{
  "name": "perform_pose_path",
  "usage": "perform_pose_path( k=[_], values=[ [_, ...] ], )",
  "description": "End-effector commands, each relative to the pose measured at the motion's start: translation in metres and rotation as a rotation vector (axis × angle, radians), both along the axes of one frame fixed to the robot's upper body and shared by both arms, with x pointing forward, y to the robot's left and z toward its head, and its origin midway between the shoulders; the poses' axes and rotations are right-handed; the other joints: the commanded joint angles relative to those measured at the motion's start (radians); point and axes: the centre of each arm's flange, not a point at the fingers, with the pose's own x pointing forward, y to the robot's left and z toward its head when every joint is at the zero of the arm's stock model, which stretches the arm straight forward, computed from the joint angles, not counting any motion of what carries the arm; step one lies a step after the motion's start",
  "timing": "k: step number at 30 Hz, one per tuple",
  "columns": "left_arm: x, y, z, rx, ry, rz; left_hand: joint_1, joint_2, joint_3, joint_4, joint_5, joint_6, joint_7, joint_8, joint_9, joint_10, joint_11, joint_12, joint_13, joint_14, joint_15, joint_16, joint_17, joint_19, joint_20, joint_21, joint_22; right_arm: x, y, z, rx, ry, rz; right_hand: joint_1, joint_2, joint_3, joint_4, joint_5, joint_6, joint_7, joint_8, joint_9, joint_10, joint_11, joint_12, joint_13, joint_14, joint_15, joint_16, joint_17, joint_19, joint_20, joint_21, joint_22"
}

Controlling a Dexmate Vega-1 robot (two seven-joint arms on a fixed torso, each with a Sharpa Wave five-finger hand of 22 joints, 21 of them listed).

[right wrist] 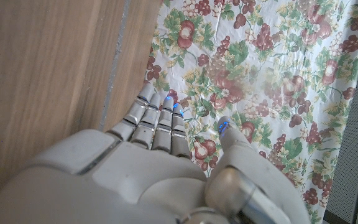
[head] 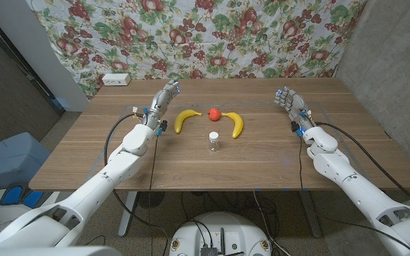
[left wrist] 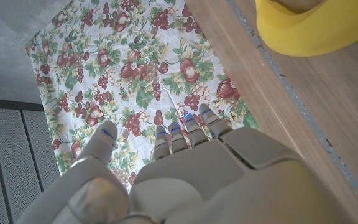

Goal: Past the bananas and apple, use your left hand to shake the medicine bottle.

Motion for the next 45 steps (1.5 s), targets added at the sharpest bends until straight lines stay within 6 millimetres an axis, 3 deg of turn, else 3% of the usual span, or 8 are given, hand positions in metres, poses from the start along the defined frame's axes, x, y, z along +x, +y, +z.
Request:
perform_pose_path(
  k=[1, 45],
  values=[
    [-0.013, -0.009, 0.005, 0.121, -0.019, -0.008, 0.001, -0.006, 0.002, -0.011, -0.004, 0.01, -0.003, 0.004, 0.005, 0.008, -0.001, 0.002, 0.005, 0.013, -0.001, 0.006, 0.004, 0.008, 0.005, 0.003, 0.002, -0.006, 0.0, -0.007, 0.02, -0.002, -0.002, -0.003, 0.006, 0.003, -0.007, 0.007, 0.011, -0.001, 0.007, 0.002, 0.004, 0.002, 0.006, 0.001, 0.01, -0.003, 0.005, 0.003, 0.01, 0.001, -0.004, 0.005],
    [-0.051, -0.041, 0.008, 0.484, -0.061, -0.048, 0.006, -0.001, 0.002, -0.049, -0.004, 0.027, 0.0, 0.004, 0.006, 0.025, -0.005, 0.001, 0.006, 0.047, -0.006, 0.002, 0.005, 0.027, 0.009, 0.004, 0.003, -0.019, -0.009, -0.023, 0.057, -0.027, 0.002, -0.008, 0.01, -0.005, -0.029, 0.012, 0.019, 0.002, 0.006, 0.003, 0.012, 0.003, 0.009, -0.016, 0.016, 0.003, 0.013, 0.001, 0.021, 0.004, -0.029, 0.007]
  ],
)
